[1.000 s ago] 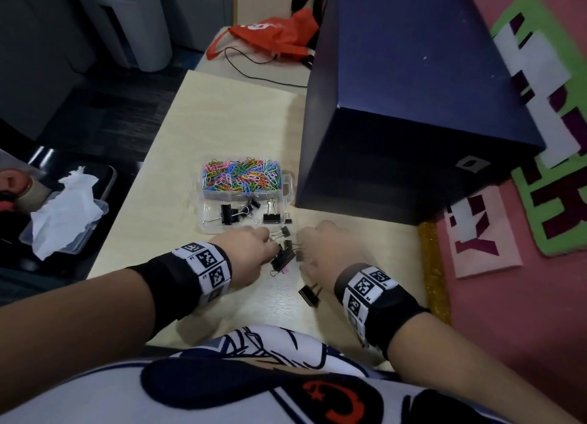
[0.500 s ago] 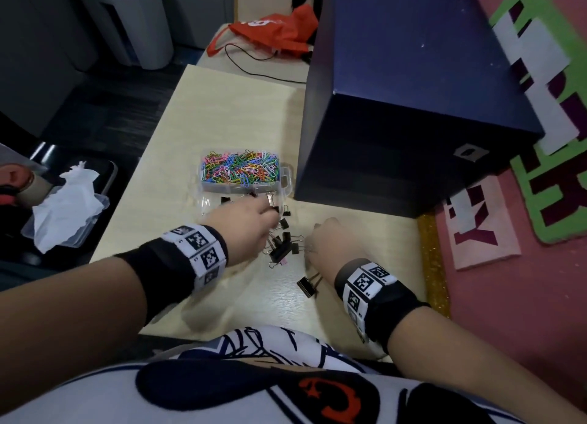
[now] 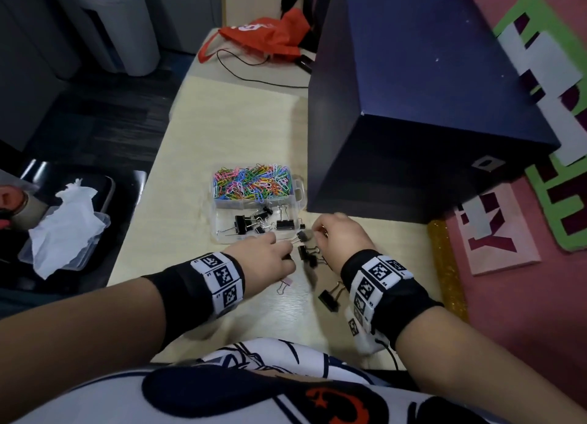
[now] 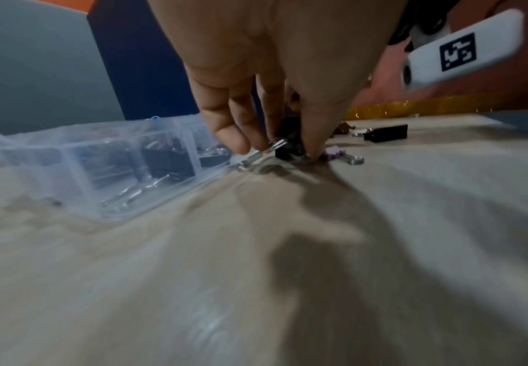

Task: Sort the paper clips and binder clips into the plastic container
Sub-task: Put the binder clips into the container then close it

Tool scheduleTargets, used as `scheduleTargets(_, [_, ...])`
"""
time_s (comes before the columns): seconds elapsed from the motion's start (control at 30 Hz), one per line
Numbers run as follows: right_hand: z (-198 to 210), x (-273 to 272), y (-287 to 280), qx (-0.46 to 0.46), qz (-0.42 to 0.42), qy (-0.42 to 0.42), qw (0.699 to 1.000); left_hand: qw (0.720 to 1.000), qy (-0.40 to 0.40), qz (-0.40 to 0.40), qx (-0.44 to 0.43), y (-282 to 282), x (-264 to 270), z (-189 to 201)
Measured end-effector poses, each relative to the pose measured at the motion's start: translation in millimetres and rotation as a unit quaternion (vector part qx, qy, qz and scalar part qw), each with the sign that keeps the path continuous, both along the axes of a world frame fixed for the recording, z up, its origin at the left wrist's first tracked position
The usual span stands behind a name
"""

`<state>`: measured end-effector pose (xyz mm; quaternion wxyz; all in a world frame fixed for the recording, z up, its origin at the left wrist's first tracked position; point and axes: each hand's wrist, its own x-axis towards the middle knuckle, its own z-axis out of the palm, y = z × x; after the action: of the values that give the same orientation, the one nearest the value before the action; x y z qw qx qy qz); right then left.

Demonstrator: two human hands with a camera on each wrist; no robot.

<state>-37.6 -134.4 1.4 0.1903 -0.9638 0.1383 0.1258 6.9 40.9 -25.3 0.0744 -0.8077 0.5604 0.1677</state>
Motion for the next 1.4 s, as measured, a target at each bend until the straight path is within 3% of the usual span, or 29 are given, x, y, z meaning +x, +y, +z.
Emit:
scheduleTargets(0.13, [14.0,19.8,15.0,0.016,-0.01,-0.037,0.999,0.994,0.038,0.008,-0.101,9.7,9.3,13.1])
scheduleTargets(0.23, [18.6,32.4,26.9,0.031,-0.009,-0.042,0.999,0.97,0.035,0.022,-0.24,23.0,19.2,20.9])
scheduleTargets(0.33, [21.0,37.3,35.3,0.075,-0.007,-0.03,0.997,0.954,0.02,0.062,-0.293,38.1,35.9,23.4])
scheduleTargets(0.47, [24.6,36.6,25.3,0.039,-0.061,-0.034,0.997,0.961,0.005,0.159,-0.224,51.3,56.2,27.4])
scheduleTargets(0.53, [20.7,32.4,17.7,-0.005,-0.087,0.016,0.996,0.962,-0.007,0.175,-0.21,52.7,56.2,25.0])
scheduleTargets(0.7, [-10.2,16.4,16.1,-0.026,0.034,0.124,0.991,0.972,-0.011,0.029,-0.233,39.1,31.5,10.5])
scheduleTargets(0.8, [-21.4,8.4,15.8,-0.07,0.106,0.154,0.98,0.99,0.014,-0.03,-0.139,23.0,12.5,1.0])
scheduleTargets(0.9, [-27.0,-1.1,11.7,-0.089,0.093,0.129,0.983,0.998,0.007,-0.026,-0.051,13.3,4.6,-12.2])
scheduleTargets(1.1, [-31.8,-16.3,11.2,-0.064,0.066,0.072,0.993,1.0,-0.003,-0.001,0.019,8.5,11.5,-10.3])
scheduleTargets(1.4, [-31.0,-13.7,21.3,-0.044,0.045,0.065,0.996,0.996,0.01,0.074,0.046,6.6,5.8,-0.7])
